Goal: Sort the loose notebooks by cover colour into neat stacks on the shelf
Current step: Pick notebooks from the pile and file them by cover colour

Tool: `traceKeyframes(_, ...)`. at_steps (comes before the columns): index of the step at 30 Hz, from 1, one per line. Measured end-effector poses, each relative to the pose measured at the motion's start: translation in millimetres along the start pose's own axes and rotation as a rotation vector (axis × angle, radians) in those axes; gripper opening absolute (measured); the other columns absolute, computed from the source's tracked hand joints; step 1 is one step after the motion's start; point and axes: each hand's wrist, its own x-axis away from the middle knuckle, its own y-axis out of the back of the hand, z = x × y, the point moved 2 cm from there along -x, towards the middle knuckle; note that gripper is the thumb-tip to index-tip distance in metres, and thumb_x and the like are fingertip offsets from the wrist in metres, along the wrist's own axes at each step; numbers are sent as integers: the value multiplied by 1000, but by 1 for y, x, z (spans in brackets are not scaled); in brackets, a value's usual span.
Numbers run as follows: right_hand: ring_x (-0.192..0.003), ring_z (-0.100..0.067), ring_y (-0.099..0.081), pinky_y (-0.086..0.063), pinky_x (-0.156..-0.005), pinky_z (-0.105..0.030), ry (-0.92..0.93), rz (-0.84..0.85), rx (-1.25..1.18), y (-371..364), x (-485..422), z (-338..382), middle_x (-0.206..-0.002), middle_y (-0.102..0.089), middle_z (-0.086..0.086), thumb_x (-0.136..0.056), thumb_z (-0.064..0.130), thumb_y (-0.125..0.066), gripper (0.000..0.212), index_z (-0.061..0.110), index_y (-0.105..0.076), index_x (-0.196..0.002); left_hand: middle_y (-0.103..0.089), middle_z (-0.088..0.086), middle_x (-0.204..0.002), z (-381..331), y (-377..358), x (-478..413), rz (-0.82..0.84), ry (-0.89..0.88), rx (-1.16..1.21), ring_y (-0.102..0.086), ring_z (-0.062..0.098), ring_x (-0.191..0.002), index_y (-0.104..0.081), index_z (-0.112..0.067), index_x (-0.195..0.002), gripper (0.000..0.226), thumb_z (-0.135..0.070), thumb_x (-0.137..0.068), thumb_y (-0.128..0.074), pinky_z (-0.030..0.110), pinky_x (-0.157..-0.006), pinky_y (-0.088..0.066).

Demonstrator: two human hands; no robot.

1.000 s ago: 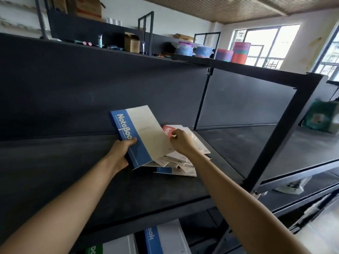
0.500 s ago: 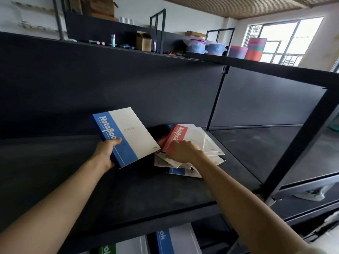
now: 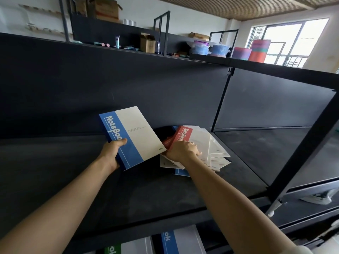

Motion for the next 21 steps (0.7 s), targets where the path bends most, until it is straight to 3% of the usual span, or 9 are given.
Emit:
traceKeyframes(5, -121, -39, -46, -42, -99, -48, 2, 37, -40, -3, -6, 13, -132, -49, -18, -83, 50, -57, 67, 8, -40, -134, -61, 5, -88, 0, 7, 1, -9, 12, 21, -58, 23, -76, -53, -13, -113, 25, -16, -89, -61, 34, -62, -45)
traceKeyframes(11, -117, -50, -48, -52, -88, -50, 208, -31, 273, -5, 6, 37, -134, -45, -30, -90, 12, -55, 49, -2, -43, -136, -60, 5, -87, -4, 18, 3, -21, -1, 12, -58, 23, -75, -52, -13, -114, 25, -15, -90, -60, 33, -61, -43)
traceKeyframes(15, -121, -47, -47, -48, -95, -48, 247, -76, 323, -6, 8, 35, -135, -43, -26, -90, 11, -60, 57, -5, -37, -139, -59, 5, -87, -8, 23, 8, -12, -4, -3, -56, 23, -76, -51, -14, -112, 22, -13, -91, -58, 33, -62, -42)
traceKeyframes(19, -111, -30, -58, -51, -89, -32, 365, -153, 376, 19, 14, 31, -123, -58, -17, -93, 10, -52, 32, 0, -52, -124, -60, 6, -88, -13, 19, 17, 40, -16, -6, -57, 23, -77, -52, -12, -111, 19, -12, -93, -55, 35, -64, -44)
traceKeyframes(21, -112, -30, -57, -48, -87, -31, 338, -159, 218, 41, 23, 34, -122, -59, -16, -94, 6, -44, 30, 1, -53, -122, -60, 7, -89, -12, 11, 20, 84, -18, -17, -58, 23, -78, -53, -8, -116, 22, -12, -94, -53, 36, -64, -46)
